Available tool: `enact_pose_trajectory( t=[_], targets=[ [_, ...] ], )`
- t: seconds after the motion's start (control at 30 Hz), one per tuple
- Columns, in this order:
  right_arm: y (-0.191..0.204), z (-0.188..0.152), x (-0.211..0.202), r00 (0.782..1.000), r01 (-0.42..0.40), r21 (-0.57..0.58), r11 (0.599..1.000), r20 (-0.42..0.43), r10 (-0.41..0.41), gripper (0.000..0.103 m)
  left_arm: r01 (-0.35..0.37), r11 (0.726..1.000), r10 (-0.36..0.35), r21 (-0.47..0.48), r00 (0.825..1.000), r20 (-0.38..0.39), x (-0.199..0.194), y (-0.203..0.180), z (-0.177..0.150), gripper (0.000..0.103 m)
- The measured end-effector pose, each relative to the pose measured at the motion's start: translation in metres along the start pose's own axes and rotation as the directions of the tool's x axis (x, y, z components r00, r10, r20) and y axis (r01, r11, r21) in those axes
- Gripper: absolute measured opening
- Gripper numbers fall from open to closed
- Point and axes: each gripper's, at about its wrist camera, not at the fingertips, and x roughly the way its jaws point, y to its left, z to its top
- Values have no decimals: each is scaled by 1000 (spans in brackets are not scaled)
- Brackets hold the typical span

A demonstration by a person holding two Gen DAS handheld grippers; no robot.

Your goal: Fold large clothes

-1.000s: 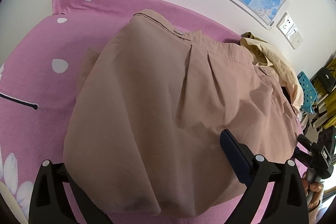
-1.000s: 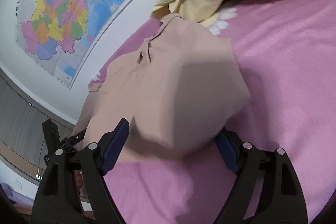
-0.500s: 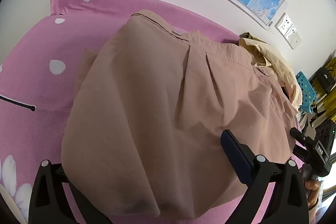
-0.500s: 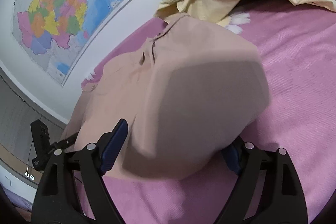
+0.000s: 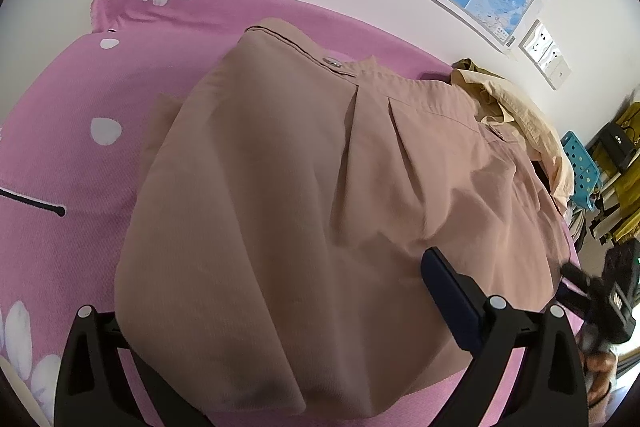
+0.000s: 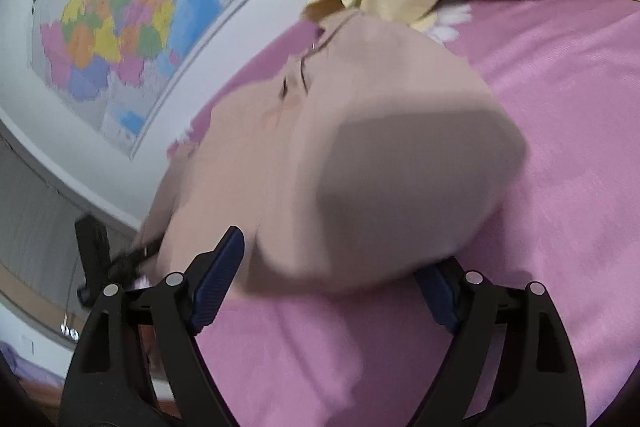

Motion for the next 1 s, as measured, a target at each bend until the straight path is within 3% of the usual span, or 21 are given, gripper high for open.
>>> enact_pose_trajectory(
  t=[0.27, 0.47, 0.53, 0.57, 0.67, 0.87, 1.0],
  targets=[
    [12, 15, 25, 996, -67, -16, 998, 50, 68, 82, -1, 1000, 1, -6, 1000, 0, 2, -1, 2, 96],
    [11, 35, 39, 992, -127, 43, 991, 9, 126, 81, -46, 999, 46, -1, 999, -5, 9, -10, 8, 96],
    [15, 35, 43, 991, -136, 32, 990, -10, 137, 72, -37, 999, 36, -12, 999, -9, 10, -12, 11, 96],
    [14, 36, 46, 990, -138, 36, 990, -23, 139, 61, -37, 999, 37, -15, 999, -9, 10, -12, 11, 95],
    [4, 39, 52, 984, -172, 83, 982, -35, 175, 47, -75, 997, 75, -31, 997, -6, 11, -11, 13, 81],
    [13, 42, 59, 977, -198, 68, 978, -63, 202, 58, -129, 991, 129, -36, 992, 9, 7, -10, 14, 56],
    [10, 39, 70, 976, -193, 82, 978, -85, 200, 29, -129, 991, 130, -42, 991, 23, 2, -10, 15, 40]
  ],
)
